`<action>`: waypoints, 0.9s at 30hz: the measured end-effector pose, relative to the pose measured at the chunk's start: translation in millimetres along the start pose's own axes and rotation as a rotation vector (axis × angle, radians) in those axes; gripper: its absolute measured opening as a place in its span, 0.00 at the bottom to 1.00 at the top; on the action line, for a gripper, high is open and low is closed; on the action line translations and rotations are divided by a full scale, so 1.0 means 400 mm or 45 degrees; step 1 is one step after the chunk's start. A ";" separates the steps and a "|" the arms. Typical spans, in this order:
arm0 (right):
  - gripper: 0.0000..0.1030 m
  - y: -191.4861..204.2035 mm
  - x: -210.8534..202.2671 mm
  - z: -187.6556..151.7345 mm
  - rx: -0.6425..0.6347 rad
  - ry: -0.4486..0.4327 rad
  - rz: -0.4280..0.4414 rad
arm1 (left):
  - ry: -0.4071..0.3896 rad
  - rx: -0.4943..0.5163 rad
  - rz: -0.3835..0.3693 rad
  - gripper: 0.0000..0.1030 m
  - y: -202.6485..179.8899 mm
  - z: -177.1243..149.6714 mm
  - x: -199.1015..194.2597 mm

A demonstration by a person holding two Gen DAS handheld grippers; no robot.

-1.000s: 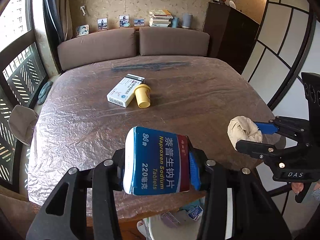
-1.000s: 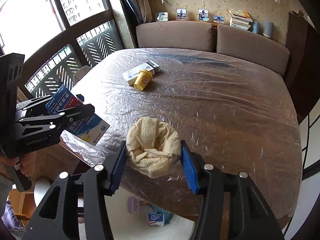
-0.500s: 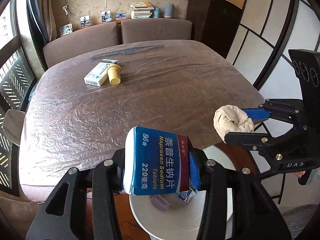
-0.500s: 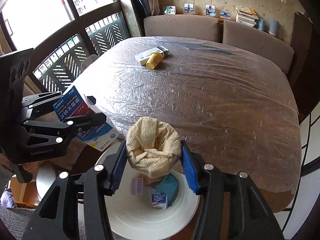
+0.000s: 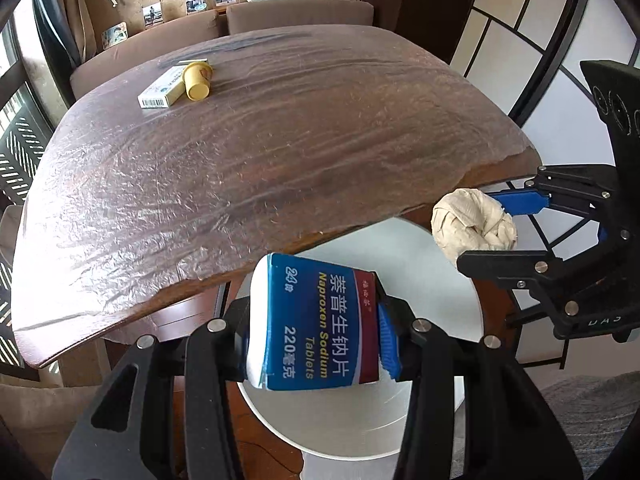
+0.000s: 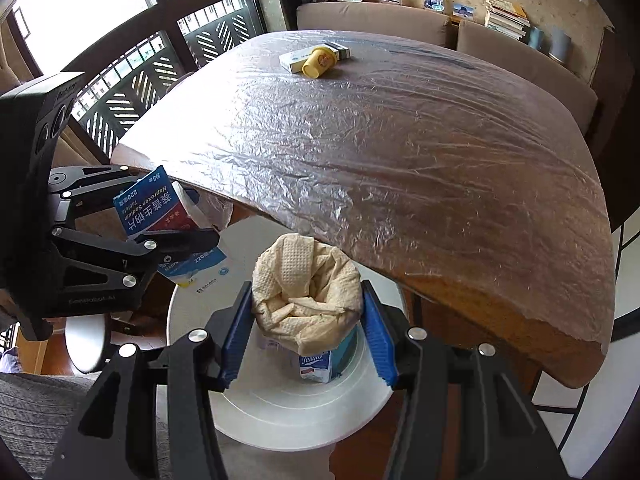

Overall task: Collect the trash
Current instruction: 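Carry the Naproxen box and beige cloth with both tools over the bin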

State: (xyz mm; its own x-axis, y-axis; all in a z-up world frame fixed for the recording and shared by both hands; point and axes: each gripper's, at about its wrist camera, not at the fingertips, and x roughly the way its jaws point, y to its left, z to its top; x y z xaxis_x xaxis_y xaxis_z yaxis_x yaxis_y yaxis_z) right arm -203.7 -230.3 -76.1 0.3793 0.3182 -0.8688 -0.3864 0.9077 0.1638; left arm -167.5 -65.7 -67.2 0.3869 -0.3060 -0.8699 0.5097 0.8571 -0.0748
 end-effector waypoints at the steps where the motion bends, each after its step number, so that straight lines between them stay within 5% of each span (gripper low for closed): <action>1: 0.49 -0.001 0.005 -0.007 0.002 0.010 0.000 | 0.013 0.003 0.004 0.46 -0.002 -0.006 0.009; 27: 0.49 -0.023 0.122 -0.106 -0.004 0.140 -0.024 | 0.199 0.037 0.044 0.46 -0.030 -0.078 0.184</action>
State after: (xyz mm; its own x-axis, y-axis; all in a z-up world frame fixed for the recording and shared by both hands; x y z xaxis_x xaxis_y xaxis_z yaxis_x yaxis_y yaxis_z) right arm -217.2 -234.7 -139.6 0.2919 0.2690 -0.9178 -0.3826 0.9124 0.1457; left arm -169.1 -85.7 -145.6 0.2816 -0.2063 -0.9371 0.5210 0.8530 -0.0312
